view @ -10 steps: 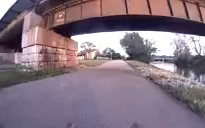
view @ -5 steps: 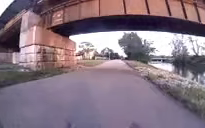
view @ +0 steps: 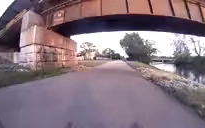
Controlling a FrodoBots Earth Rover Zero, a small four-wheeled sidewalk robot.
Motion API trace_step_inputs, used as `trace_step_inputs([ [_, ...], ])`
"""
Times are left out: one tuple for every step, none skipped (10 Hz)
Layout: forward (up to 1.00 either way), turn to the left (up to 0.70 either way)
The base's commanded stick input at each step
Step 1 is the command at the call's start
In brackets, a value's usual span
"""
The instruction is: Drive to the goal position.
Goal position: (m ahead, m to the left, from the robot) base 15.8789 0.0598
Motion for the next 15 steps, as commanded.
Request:
trace_step_inputs([
  [1.0, 0.0],
  [1.0, 0.0],
  [1.0, 0.0],
  [1.0, 0.0],
  [1.0, 0.0],
  [1.0, 0.0],
  [1.0, 0.0],
  [1.0, 0.0],
  [1.0, 0.0],
  [1.0, 0.0],
  [1.0, 0.0],
  [1.0, 0.0],
  [1.0, 0.0],
  [1.0, 0.0],
  [1.0, 0.0],
])
